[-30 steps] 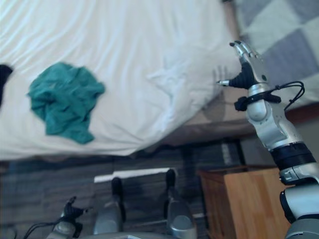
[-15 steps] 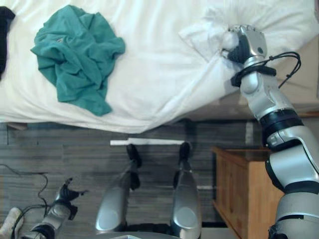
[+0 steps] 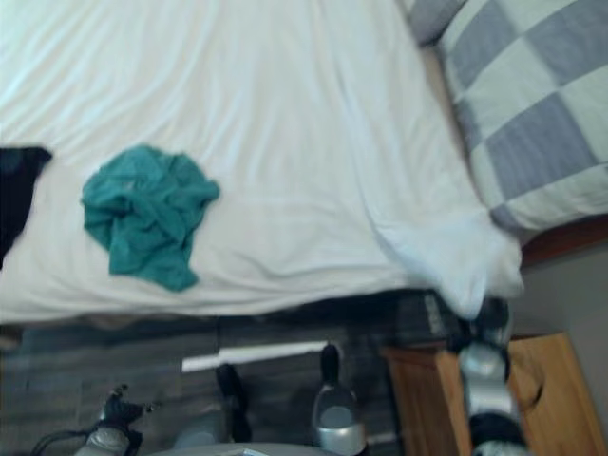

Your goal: Tidy up the quilt and then pick up the clothes from the bed and put them into the laundry hamper.

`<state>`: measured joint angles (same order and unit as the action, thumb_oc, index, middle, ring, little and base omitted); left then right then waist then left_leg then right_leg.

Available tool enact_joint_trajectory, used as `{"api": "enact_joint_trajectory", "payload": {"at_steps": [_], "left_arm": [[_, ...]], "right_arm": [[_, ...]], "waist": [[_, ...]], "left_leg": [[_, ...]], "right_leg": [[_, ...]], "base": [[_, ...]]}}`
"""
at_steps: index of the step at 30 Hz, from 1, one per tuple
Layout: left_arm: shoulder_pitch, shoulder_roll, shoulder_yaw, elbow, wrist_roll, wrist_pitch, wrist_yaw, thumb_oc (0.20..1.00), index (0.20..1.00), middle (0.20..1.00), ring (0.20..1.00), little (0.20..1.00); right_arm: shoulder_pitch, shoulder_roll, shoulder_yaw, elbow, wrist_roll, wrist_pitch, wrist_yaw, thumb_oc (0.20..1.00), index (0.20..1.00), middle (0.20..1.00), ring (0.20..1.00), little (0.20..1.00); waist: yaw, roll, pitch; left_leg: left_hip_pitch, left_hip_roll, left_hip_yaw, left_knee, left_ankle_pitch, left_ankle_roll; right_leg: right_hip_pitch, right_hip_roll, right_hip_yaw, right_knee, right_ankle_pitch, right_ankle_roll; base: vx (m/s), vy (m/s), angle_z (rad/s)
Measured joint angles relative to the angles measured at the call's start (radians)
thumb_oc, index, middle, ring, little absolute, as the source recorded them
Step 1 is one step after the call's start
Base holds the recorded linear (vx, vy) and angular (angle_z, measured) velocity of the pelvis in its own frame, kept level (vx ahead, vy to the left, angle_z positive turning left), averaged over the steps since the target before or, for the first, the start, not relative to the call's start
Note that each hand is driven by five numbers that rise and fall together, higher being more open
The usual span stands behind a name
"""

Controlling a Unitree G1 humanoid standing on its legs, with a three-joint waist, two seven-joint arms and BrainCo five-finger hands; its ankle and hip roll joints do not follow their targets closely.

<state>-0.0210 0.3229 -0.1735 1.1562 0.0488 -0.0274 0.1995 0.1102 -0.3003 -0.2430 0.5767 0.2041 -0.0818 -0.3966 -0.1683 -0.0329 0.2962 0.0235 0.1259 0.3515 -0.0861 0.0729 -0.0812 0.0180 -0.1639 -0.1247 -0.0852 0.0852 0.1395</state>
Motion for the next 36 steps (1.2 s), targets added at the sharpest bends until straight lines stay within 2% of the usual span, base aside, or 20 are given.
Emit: {"api": "enact_joint_trajectory", "payload": {"at_steps": [1,3,6,7,8,11,13,15,17,20,21,23,24,26,27,30,32,34,36], "left_arm": [[-0.003,-0.019,0.010,0.000,-0.003,-0.010,-0.005,1.000,1.000,1.000,1.000,1.000],[-0.020,-0.042,0.034,-0.002,-0.007,-0.009,-0.006,1.000,1.000,1.000,1.000,1.000],[-0.016,-0.042,0.034,0.000,-0.008,0.000,-0.014,1.000,1.000,1.000,1.000,1.000],[-0.014,-0.042,0.034,0.000,-0.009,0.004,-0.016,1.000,1.000,1.000,1.000,1.000],[-0.009,-0.042,0.034,0.001,-0.009,0.007,-0.017,1.000,1.000,1.000,1.000,1.000],[0.029,-0.039,0.027,0.001,-0.009,0.003,-0.018,1.000,1.000,1.000,1.000,1.000],[0.046,-0.039,0.021,0.000,-0.008,0.004,-0.021,1.000,1.000,1.000,1.000,1.000],[0.061,-0.040,0.016,0.003,-0.008,0.003,-0.024,1.000,1.000,1.000,1.000,1.000],[0.056,-0.037,-0.014,0.000,-0.007,0.000,-0.024,1.000,1.000,1.000,1.000,1.000],[-0.038,-0.029,-0.040,0.001,-0.006,-0.009,-0.022,1.000,1.000,1.000,1.000,1.000],[-0.067,-0.035,-0.056,-0.004,-0.008,-0.012,-0.016,1.000,1.000,1.000,1.000,1.000],[-0.084,-0.036,-0.060,-0.005,-0.008,-0.016,-0.011,1.000,1.000,1.000,1.000,1.000],[-0.087,-0.036,-0.053,-0.006,-0.008,-0.016,-0.007,1.000,1.000,1.000,1.000,1.000],[-0.097,-0.031,-0.044,-0.008,-0.012,-0.015,-0.002,1.000,1.000,1.000,1.000,1.000],[-0.096,-0.026,-0.043,-0.007,-0.030,-0.014,-0.001,1.000,1.000,1.000,1.000,1.000],[-0.108,-0.008,-0.023,-0.014,-0.048,-0.018,0.001,1.000,1.000,1.000,1.000,1.000],[-0.130,0.009,-0.034,-0.018,-0.048,-0.014,0.005,1.000,1.000,1.000,1.000,1.000],[-0.136,0.012,-0.035,-0.021,-0.048,-0.017,0.007,1.000,1.000,1.000,1.000,1.000],[-0.133,0.013,-0.036,-0.017,-0.048,-0.013,0.010,1.000,1.000,1.000,1.000,1.000]], "right_arm": [[0.040,0.033,0.027,0.083,0.083,0.008,0.008,1.000,1.000,1.000,1.000,1.000],[0.069,0.023,0.013,0.186,0.177,0.040,-0.007,1.000,1.000,1.000,1.000,1.000],[0.090,-0.035,-0.032,0.152,0.194,0.055,-0.040,1.000,1.000,1.000,1.000,1.000],[0.087,-0.066,-0.065,0.103,0.190,0.057,-0.058,0.642,0.642,0.642,0.642,0.642],[0.079,-0.110,-0.084,0.073,0.185,0.040,-0.083,0.200,0.200,0.200,0.200,0.200],[0.012,-0.254,-0.098,-0.093,0.100,0.024,-0.125,0.200,0.200,0.200,0.200,0.200],[-0.051,-0.299,-0.084,-0.173,0.044,-0.008,-0.125,0.200,0.200,0.200,0.200,0.200],[-0.111,-0.320,-0.052,-0.210,0.024,-0.008,-0.125,0.200,0.200,0.200,0.200,0.200],[-0.235,-0.359,0.056,-0.254,-0.012,-0.030,-0.124,0.200,0.200,0.200,0.200,0.200],[-0.410,-0.366,0.152,-0.218,-0.039,-0.053,-0.103,0.200,0.200,0.200,0.200,0.200],[-0.462,-0.346,0.176,-0.172,-0.040,-0.058,-0.103,0.200,0.200,0.200,0.200,0.200],[-0.511,-0.317,0.227,-0.109,-0.040,-0.050,-0.089,0.200,0.200,0.200,0.200,0.200],[-0.524,-0.267,0.230,-0.042,-0.040,-0.046,-0.084,0.200,0.200,0.200,0.200,0.200],[-0.513,-0.219,0.228,0.047,-0.037,-0.047,-0.086,0.200,0.200,0.200,0.200,0.200],[-0.512,-0.202,0.217,0.064,-0.040,-0.067,-0.089,0.200,0.200,0.200,0.200,0.200],[-0.503,-0.160,0.177,0.127,-0.034,-0.067,-0.095,0.200,0.200,0.200,0.200,0.200],[-0.446,-0.090,0.120,0.215,-0.010,-0.071,-0.085,0.200,0.200,0.200,0.200,0.200],[-0.340,-0.060,0.137,0.255,0.001,-0.042,-0.070,0.200,0.200,0.200,0.200,0.200],[-0.240,-0.035,0.136,0.398,0.006,0.014,-0.039,0.200,0.200,0.200,0.200,0.200]], "waist": [[-0.032,0.004,-0.044],[-0.076,0.015,-0.069],[-0.080,0.018,-0.099],[-0.080,0.020,-0.102],[-0.079,0.021,-0.109],[-0.076,0.018,-0.132],[-0.074,0.008,-0.130],[-0.059,0.005,-0.128],[-0.037,0.011,-0.112],[0.000,0.010,0.004],[0.031,0.021,0.048],[0.043,0.027,0.089],[0.059,0.030,0.122],[0.063,0.027,0.164],[0.062,0.024,0.168],[0.046,0.007,0.178],[0.037,-0.012,0.173],[0.035,-0.017,0.169],[0.029,-0.020,0.153]], "left_leg": [[0.000,0.003,0.014,-0.003,-0.013,-0.006],[0.002,0.002,0.023,-0.003,-0.017,-0.005],[-0.004,0.008,0.029,-0.004,-0.018,-0.005],[-0.003,0.008,0.029,-0.004,-0.020,-0.004],[-0.004,0.008,0.029,-0.003,-0.019,-0.005],[-0.023,0.014,0.030,-0.003,-0.021,-0.002],[-0.043,0.015,0.023,0.001,-0.004,-0.008],[-0.055,0.017,0.019,0.003,0.001,-0.005],[-0.101,0.019,0.016,0.007,0.017,-0.002],[-0.177,0.026,-0.016,0.058,0.024,0.005],[-0.209,0.032,-0.031,0.088,0.026,0.007],[-0.247,0.030,-0.045,0.113,0.020,0.012],[-0.268,0.035,-0.050,0.130,0.020,0.014],[-0.280,0.033,-0.055,0.148,0.008,0.019],[-0.285,0.033,-0.053,0.158,0.001,0.022],[-0.265,0.030,-0.058,0.176,-0.012,0.028],[-0.213,0.027,-0.057,0.165,-0.024,0.026],[-0.159,0.025,-0.054,0.143,-0.030,0.022],[-0.112,0.019,-0.041,0.114,-0.033,0.013]], "right_leg": [[-0.017,-0.003,0.024,-0.002,0.000,0.000],[-0.020,-0.003,0.033,0.002,0.000,0.000],[-0.034,0.002,0.043,-0.002,0.000,0.000],[-0.033,0.002,0.044,-0.002,0.000,0.000],[-0.035,0.002,0.049,-0.002,0.001,0.001],[-0.058,0.008,0.052,-0.003,0.001,0.002],[-0.072,0.011,0.051,-0.002,0.004,0.004],[-0.078,0.012,0.047,-0.002,0.004,0.005],[-0.125,0.021,0.048,0.005,0.012,0.011],[-0.167,0.013,0.023,0.024,0.022,0.012],[-0.195,0.012,0.017,0.054,0.019,0.007],[-0.221,0.005,0.005,0.080,0.008,-0.009],[-0.252,0.006,0.004,0.117,0.005,-0.011],[-0.276,-0.002,0.005,0.166,-0.017,-0.018],[-0.285,-0.005,0.008,0.184,-0.026,-0.016],[-0.262,-0.012,0.007,0.203,-0.038,-0.014],[-0.209,-0.013,0.005,0.187,-0.045,-0.016],[-0.152,-0.012,0.003,0.160,-0.050,-0.012],[-0.105,-0.009,0.011,0.118,-0.044,0.000]], "base": [[0.10,0.037,-0.48],[0.07,0.037,-0.29],[0.05,0.044,-0.07],[0.03,0.023,-0.04],[0.00,0.000,0.00],[-0.01,-0.008,-0.01],[-0.09,-0.044,0.06],[-0.17,-0.057,0.06],[-0.18,-0.065,0.07],[-0.11,-0.084,0.30],[-0.11,-0.116,0.24],[-0.05,-0.061,0.22],[-0.06,-0.053,0.15],[-0.03,-0.017,0.06],[0.00,0.000,0.00],[0.04,0.055,0.07],[0.07,0.063,0.05],[0.09,0.084,-0.07],[0.09,0.099,-0.17]]}}
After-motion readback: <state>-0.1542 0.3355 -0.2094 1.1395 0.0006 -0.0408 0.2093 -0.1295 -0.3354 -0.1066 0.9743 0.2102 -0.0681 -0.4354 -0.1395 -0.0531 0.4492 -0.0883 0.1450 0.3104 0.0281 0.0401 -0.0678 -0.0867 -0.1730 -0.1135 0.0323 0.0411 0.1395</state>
